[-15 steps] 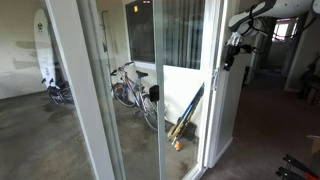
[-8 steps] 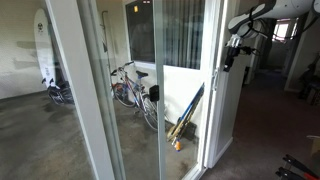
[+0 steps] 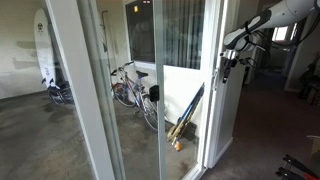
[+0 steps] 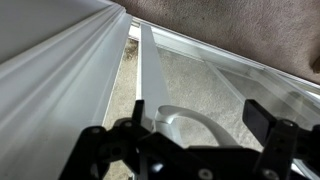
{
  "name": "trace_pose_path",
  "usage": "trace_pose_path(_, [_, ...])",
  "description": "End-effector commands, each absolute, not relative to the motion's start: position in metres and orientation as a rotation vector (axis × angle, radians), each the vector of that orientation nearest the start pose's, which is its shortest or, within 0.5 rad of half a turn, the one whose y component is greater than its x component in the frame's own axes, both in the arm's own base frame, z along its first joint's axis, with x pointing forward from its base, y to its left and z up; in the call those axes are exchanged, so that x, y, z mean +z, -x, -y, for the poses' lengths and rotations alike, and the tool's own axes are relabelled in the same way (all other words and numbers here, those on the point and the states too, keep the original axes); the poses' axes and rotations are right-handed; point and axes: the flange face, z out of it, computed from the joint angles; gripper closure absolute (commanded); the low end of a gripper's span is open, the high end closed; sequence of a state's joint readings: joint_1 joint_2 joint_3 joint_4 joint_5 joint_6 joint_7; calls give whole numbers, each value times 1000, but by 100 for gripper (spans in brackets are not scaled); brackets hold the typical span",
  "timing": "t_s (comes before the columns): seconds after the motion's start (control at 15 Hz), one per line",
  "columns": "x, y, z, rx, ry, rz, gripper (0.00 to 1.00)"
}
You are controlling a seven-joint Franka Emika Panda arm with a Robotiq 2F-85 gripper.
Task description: Open the door
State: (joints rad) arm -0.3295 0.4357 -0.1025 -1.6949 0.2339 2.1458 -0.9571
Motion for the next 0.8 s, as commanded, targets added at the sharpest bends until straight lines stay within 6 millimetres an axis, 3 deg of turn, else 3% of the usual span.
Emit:
trace_pose_path(0.0, [351, -601, 255, -267, 2964, 664, 0])
trace_pose_path(0.33, [362, -592, 244, -429, 2838, 677, 0])
trace_pose_path(0.73, [396, -582, 247, -583, 2799, 601, 0])
